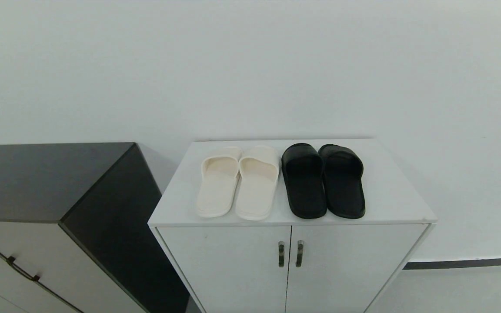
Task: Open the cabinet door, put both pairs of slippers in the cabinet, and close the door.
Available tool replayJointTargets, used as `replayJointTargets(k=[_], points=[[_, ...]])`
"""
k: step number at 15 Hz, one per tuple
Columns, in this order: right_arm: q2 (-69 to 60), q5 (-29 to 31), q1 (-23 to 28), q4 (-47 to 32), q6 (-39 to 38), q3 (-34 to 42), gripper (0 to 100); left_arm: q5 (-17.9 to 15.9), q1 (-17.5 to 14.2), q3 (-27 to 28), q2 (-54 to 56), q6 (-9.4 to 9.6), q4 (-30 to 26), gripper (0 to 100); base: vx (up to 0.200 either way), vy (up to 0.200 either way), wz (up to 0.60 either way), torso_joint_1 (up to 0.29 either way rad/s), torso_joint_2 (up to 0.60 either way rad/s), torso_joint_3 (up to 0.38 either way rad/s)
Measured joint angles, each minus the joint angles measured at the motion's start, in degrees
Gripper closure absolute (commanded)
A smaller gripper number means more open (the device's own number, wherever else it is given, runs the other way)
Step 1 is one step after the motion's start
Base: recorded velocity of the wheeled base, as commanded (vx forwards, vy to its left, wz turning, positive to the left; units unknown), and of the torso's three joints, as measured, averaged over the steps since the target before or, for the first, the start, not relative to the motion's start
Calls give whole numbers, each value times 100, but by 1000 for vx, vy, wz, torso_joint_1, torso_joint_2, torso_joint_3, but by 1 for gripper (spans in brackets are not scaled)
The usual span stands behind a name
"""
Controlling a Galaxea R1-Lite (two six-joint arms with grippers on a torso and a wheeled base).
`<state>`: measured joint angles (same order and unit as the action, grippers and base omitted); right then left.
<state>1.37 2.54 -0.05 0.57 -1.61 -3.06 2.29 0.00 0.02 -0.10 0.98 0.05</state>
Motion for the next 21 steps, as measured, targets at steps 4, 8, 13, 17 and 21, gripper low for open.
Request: replayJointTargets(k=[4,8,13,17,21], points=[[1330,-1181,-68,-352,291,-1072,0,-68,0,-2,0,0,-5,100,0,0,0,0,0,0],[3273,-1832,-614,-212,185,-1637,0,-88,0,0,0,6,-5,100,0,0,0,0,0,0],[5417,-329,-2745,1013,-1044,-2544,0,-99,0,5,0,17,-5,100,0,0,0,0,0,0],[7402,1360,-4102,2269,-1391,-3423,0,-96,0,0,0,26,-7,100,0,0,0,0,0,0],[9164,2712,-4501,2717,-1435,-4851,0,-99,0,0,0,26,-5,100,0,0,0,0,0,0]])
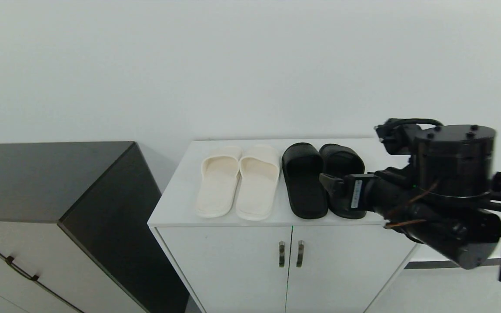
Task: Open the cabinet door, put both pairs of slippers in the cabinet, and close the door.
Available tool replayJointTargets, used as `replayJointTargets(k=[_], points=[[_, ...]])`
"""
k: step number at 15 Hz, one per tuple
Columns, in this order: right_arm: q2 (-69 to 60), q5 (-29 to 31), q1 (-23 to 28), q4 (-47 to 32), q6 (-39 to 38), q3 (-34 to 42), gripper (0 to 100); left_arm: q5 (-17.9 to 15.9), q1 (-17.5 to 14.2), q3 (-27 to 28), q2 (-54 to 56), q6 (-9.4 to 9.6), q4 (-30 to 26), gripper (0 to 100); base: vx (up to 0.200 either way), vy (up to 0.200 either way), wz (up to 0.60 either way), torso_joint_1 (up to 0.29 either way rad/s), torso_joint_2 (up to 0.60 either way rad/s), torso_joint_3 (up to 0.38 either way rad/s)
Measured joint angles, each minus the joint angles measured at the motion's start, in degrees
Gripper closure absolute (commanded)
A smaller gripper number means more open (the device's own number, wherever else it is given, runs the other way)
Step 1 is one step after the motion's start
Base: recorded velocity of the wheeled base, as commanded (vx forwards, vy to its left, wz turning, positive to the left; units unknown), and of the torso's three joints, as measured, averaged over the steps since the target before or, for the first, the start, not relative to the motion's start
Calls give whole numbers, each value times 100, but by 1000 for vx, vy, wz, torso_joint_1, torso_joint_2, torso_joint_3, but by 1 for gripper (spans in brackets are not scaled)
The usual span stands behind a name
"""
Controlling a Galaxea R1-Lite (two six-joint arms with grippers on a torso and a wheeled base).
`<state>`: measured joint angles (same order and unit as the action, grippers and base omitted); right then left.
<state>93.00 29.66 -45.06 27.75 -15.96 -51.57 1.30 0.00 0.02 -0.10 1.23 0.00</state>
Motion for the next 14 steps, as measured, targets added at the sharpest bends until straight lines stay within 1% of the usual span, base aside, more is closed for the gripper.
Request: replayJointTargets(k=[4,6,9,11,14], points=[[1204,802,-20,57,154,-1023,0,0,0,5,0,0,0,100,0,0,0,0,0,0],[1684,994,127,90,280,-1519,0,-2,0,0,0,0,0,100,0,0,0,0,0,0],[2235,931,391,360,624,-1960,0,0,0,0,0,0,0,100,0,0,0,0,0,0],[2492,734,581,606,749,-2072,0,0,0,0,0,-1,0,100,0,0,0,0,0,0],[2695,584,777,747,892,-2144,0,-24,0,5,0,29,-5,100,0,0,0,0,0,0]])
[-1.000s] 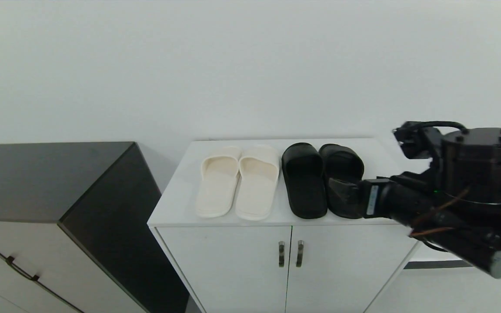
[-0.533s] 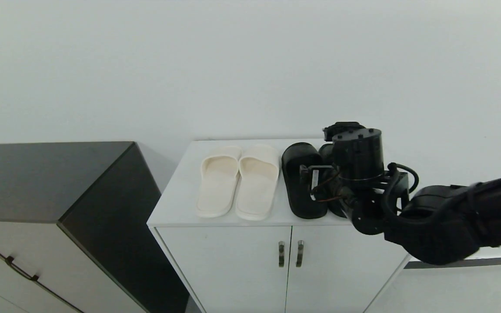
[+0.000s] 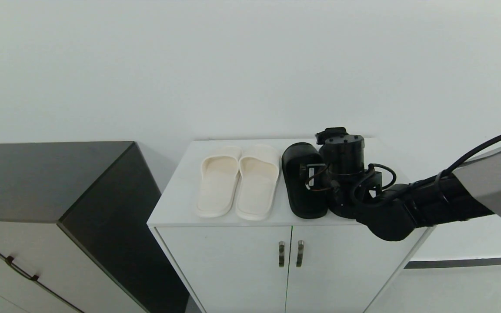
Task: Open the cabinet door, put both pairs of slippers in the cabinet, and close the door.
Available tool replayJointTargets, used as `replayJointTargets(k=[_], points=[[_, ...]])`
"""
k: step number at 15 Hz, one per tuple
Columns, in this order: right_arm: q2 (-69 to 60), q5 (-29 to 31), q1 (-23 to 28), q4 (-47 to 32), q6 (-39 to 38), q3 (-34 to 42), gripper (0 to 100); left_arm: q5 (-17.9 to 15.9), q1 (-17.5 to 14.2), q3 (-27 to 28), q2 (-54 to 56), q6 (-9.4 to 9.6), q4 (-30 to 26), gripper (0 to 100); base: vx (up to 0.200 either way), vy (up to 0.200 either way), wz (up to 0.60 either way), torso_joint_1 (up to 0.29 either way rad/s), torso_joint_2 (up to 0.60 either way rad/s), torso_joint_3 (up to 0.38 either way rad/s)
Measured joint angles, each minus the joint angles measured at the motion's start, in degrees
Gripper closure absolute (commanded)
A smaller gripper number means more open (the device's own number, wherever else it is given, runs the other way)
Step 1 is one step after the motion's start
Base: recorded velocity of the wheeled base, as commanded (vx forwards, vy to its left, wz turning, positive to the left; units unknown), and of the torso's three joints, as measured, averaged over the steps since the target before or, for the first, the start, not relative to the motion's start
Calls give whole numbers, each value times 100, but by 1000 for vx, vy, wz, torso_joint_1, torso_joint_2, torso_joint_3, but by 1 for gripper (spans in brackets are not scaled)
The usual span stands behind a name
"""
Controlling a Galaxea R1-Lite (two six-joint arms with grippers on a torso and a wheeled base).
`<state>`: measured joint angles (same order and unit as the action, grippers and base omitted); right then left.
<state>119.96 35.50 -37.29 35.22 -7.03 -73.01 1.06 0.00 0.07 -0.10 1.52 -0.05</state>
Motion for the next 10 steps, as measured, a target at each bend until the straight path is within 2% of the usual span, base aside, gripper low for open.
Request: replayJointTargets(k=[4,5,10], points=[[210,-101,133,9,134,-378,0,-49,0,2,0,33,-2,100,0,0,0,0,0,0],[280,-101,157,11,140,-469,100,-51,0,2,0,33,-2,100,0,0,0,0,0,0],[584,-68,229,44,277,-922,100,-49,0,2,0,33,-5,100,0,0,0,0,0,0]])
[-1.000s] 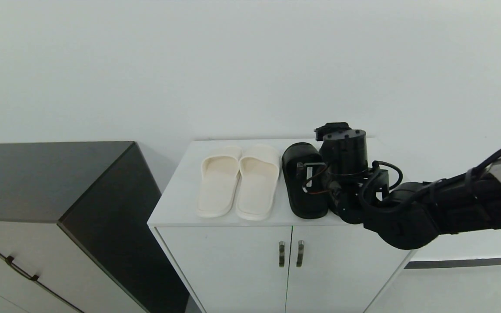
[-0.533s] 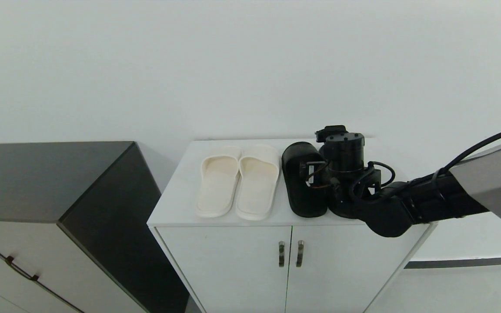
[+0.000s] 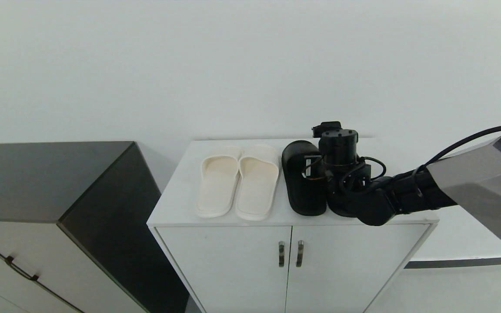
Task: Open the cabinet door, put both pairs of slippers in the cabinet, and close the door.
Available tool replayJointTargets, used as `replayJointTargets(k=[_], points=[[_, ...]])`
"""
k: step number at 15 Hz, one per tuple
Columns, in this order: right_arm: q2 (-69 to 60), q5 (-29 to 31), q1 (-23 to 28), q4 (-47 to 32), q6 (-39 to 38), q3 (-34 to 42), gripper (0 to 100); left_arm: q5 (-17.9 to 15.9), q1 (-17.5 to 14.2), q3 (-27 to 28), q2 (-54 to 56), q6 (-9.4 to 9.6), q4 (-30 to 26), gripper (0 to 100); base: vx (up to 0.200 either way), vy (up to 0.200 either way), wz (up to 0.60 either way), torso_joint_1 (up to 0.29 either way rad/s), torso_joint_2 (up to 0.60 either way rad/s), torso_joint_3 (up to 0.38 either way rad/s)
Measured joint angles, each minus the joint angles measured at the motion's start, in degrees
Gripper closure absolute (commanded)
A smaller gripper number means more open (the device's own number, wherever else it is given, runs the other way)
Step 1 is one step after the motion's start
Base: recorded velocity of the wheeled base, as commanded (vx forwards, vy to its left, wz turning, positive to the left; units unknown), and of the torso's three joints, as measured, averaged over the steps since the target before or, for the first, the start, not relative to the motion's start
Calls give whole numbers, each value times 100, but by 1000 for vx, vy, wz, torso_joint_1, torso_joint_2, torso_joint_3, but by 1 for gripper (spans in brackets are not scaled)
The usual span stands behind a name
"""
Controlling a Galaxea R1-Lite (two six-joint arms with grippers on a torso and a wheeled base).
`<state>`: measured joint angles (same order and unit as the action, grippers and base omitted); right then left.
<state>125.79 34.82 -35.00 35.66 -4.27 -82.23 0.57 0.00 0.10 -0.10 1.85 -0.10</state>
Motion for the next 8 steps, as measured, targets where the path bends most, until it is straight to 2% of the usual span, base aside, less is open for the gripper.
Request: replayJointTargets(k=[3,5,8], points=[[-88,21,-9,126,126,52,100,9,0,-10,0,-27,5,100,0,0,0,0,0,0],[-308,24,-72,145,143,232,100,5,0,-7,0,-152,5,100,0,0,0,0,0,0],[-973,13,-380,140,134,1092,100,2,0,0,0,-161,7,100,0,0,0,0,0,0]])
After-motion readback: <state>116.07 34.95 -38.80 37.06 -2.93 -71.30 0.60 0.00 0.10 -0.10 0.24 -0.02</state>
